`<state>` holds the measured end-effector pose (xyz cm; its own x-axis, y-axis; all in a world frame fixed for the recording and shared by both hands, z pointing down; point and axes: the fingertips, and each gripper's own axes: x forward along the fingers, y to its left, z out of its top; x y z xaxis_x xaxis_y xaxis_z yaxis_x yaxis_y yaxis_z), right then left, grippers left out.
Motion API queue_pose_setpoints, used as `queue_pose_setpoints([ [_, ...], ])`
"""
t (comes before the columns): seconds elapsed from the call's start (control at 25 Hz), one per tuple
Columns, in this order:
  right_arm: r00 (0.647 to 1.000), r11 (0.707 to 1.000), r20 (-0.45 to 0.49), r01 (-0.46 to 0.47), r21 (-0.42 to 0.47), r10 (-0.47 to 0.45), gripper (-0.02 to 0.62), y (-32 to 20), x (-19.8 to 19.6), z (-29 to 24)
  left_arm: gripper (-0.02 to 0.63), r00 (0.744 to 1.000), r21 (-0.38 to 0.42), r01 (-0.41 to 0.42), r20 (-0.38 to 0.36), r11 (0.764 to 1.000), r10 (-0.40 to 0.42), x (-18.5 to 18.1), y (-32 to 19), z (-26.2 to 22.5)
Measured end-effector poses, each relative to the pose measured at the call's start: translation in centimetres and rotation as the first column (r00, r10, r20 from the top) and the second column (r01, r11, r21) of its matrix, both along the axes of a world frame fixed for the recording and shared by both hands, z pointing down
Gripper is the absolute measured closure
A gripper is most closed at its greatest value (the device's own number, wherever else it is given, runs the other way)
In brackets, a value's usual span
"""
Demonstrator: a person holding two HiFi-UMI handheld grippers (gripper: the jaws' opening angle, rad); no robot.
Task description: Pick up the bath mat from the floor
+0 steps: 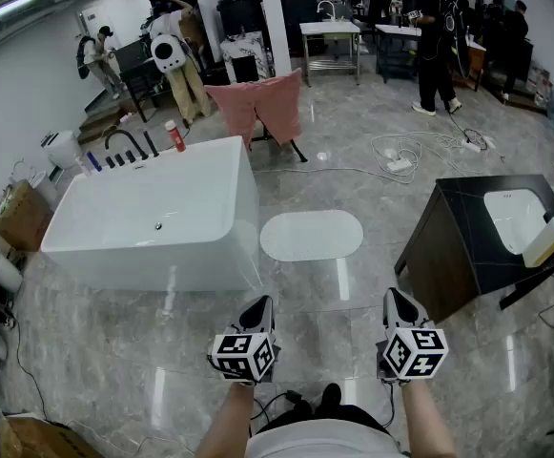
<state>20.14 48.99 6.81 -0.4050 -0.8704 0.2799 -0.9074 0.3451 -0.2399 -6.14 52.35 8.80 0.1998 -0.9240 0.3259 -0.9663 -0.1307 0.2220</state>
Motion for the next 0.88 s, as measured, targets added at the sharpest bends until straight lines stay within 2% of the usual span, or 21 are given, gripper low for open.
queue_pose_setpoints([
  [0.28, 1.0, 1.0, 0.006, 0.03, 0.0, -0.03, 0.595, -1.7, 0.3, 0.5, 0.614, 1.0, 0.005, 0.016, 0.017, 1.0, -0.016, 0.6, -1.5, -0.1],
  [0.52, 0.998, 0.999, 0.057, 0.038, -0.021, -0.037, 0.594, -3.1, 1.0, 1.5, 0.614, 0.999, 0.014, 0.02, 0.033, 1.0, -0.021, 1.7, -2.7, -0.2],
  [0.68, 0.999, 0.999, 0.034, 0.038, -0.028, -0.037, 0.594, -3.2, 1.4, 1.9, 0.612, 0.998, 0.006, 0.051, 0.04, 0.999, -0.051, 1.7, -2.6, -0.2],
  [0.88, 0.997, 0.997, 0.03, 0.069, -0.022, -0.069, 0.574, -3.4, 1.9, 1.6, 0.566, 0.997, 0.0, 0.065, 0.039, 0.998, -0.065, 1.8, -2.9, -0.2],
])
